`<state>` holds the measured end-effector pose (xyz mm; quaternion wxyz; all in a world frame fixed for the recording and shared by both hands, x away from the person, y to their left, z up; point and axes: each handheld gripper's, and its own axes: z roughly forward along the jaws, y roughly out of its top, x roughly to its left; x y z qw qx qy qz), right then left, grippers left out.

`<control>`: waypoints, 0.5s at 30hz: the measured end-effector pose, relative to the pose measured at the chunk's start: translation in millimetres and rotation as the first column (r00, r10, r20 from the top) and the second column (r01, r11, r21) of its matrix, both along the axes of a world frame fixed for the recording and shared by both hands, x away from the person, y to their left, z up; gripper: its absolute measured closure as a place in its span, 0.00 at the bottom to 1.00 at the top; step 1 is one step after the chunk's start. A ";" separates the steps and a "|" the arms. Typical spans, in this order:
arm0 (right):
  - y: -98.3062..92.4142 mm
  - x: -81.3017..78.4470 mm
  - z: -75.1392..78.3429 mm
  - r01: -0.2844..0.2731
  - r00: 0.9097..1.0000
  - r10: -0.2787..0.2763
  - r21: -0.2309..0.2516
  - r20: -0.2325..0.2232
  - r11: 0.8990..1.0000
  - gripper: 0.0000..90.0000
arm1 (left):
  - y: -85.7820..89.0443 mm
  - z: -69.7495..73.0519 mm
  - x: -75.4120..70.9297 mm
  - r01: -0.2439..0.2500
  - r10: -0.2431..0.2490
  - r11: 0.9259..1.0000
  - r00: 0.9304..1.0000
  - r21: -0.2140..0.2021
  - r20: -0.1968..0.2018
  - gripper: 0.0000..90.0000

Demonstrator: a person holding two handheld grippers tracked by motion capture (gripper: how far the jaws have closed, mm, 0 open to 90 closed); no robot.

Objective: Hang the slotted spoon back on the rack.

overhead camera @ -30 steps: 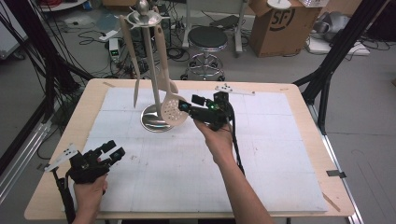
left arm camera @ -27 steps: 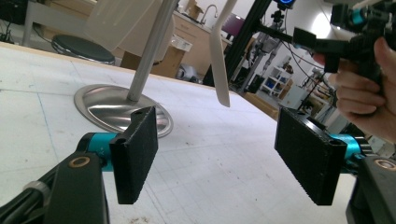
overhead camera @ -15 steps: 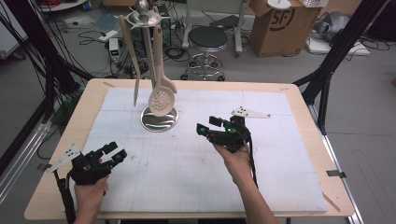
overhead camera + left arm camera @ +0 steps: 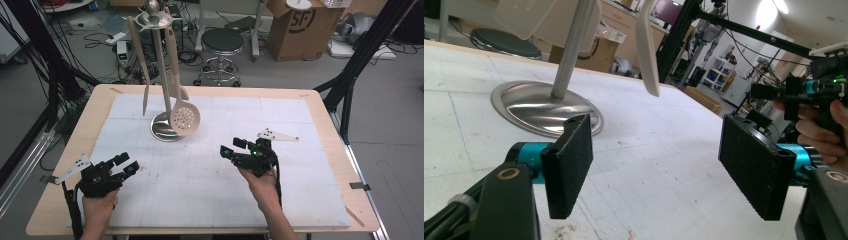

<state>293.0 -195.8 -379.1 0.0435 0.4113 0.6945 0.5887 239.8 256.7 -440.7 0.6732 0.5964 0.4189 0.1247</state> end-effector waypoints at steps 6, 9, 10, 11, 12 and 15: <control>-5.0 -5.8 -13.3 -0.007 1.000 0.007 -0.018 -0.012 1.000 0.31 | -1.6 -0.7 -0.2 0.008 -0.008 1.000 1.000 0.013 -0.001 0.34; -7.1 -7.7 -18.4 0.000 1.000 0.000 -0.029 -0.020 1.000 0.31 | -2.5 -1.0 -0.7 0.011 -0.011 1.000 1.000 0.017 -0.002 0.34; -8.1 -8.5 -19.8 0.000 1.000 0.000 -0.026 -0.026 1.000 0.31 | -3.1 -1.1 -0.8 0.014 -0.014 1.000 1.000 0.017 -0.003 0.34; -9.7 -8.7 -21.7 0.001 1.000 -0.002 -0.029 -0.023 1.000 0.31 | -3.0 -1.3 -0.9 0.019 -0.019 1.000 1.000 0.023 -0.005 0.34; -11.0 -9.3 -23.5 0.004 1.000 -0.005 -0.027 -0.026 1.000 0.31 | -3.6 -1.4 -0.8 0.023 -0.023 0.999 1.000 0.025 -0.007 0.34; -16.8 -11.5 -29.2 0.014 0.999 -0.015 -0.030 -0.037 0.999 0.31 | -6.3 -1.7 -0.2 0.030 -0.030 0.999 0.999 0.030 -0.011 0.34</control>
